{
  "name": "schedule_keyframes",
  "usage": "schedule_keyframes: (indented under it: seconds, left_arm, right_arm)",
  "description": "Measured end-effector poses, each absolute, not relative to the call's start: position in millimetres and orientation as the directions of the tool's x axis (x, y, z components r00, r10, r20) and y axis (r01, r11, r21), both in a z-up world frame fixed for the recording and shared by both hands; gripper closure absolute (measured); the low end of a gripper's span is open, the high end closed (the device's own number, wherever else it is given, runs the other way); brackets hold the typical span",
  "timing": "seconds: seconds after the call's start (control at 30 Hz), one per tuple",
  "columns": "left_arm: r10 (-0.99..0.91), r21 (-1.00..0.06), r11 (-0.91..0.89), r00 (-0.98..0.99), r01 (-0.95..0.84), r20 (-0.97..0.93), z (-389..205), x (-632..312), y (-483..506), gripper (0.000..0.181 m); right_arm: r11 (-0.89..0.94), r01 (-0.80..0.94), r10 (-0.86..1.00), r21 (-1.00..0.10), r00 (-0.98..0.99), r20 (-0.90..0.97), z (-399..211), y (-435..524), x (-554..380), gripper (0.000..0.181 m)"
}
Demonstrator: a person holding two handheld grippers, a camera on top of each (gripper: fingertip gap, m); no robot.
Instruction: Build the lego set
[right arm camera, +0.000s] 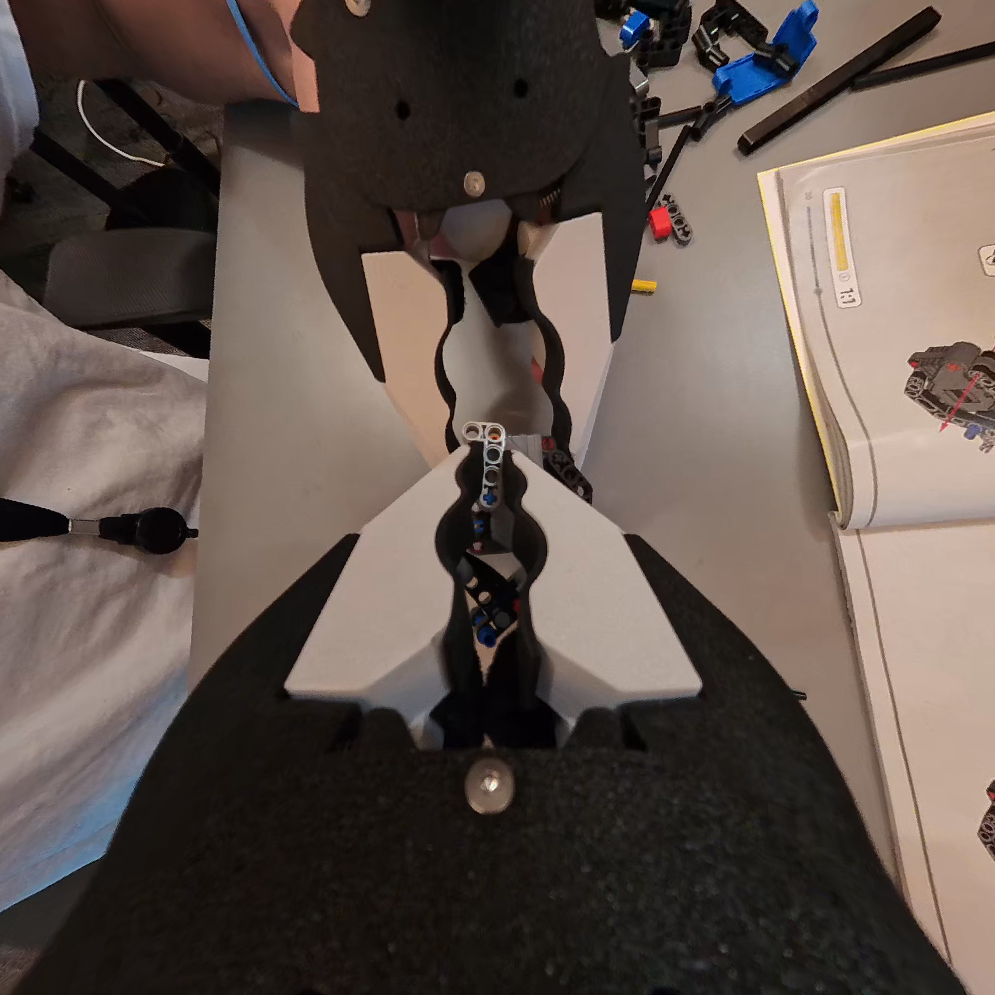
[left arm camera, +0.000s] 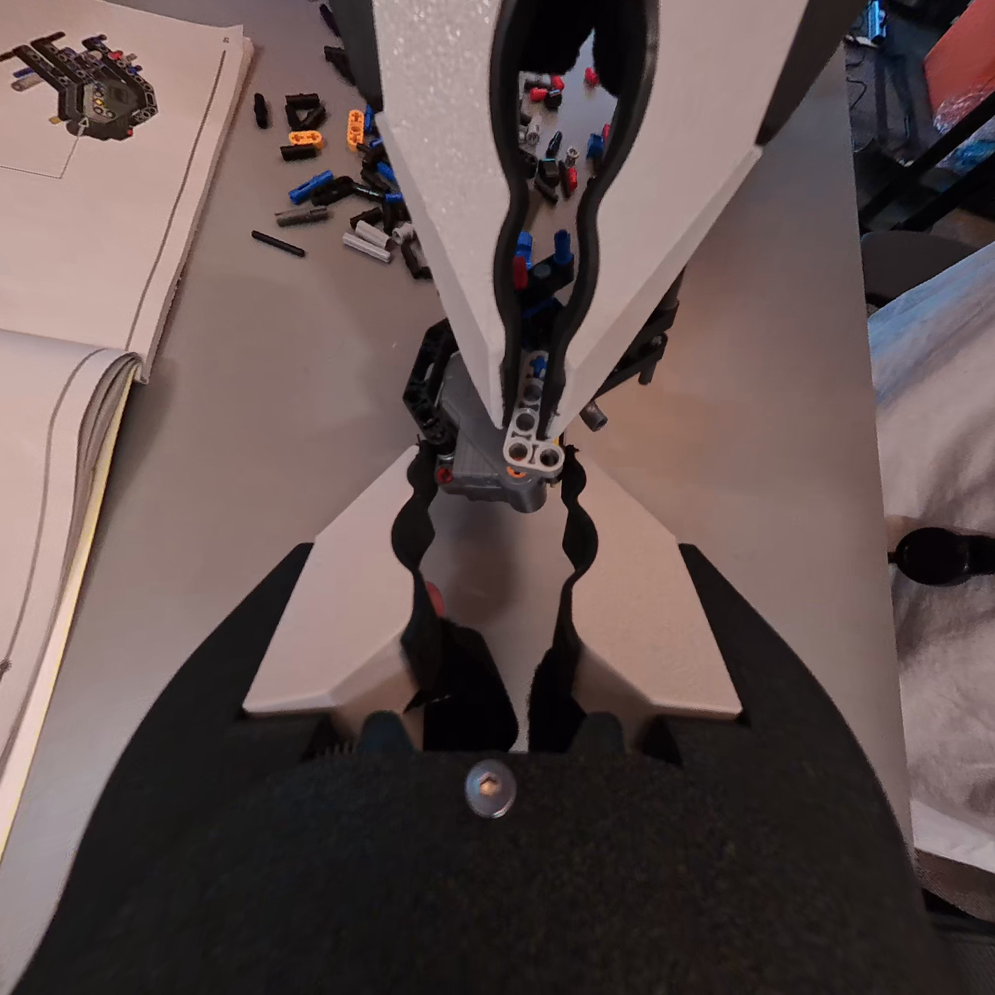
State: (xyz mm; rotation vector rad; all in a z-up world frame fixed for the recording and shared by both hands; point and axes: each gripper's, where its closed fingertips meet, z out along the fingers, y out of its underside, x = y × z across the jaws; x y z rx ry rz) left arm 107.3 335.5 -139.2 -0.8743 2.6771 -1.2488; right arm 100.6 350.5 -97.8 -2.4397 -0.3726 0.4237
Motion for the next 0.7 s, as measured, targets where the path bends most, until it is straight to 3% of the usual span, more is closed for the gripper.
schedule_keyframes:
  seconds: [0.43,0.7]
  left_arm:
    - [-0.543,-0.745,0.494,-0.828,-0.449,0.138,-139.1,105.6,341.1,0.137]
    - [-0.520,-0.757,0.495,-0.843,-0.427,0.136,-132.9,100.8,338.9,0.137]
  right_arm:
    - [-0.763,0.242,0.415,-0.599,0.894,-0.167,-96.6,352.4,91.5,0.176]
    - [-0.720,0.257,0.485,-0.644,0.851,-0.203,-92.3,351.3,84.3,0.175]
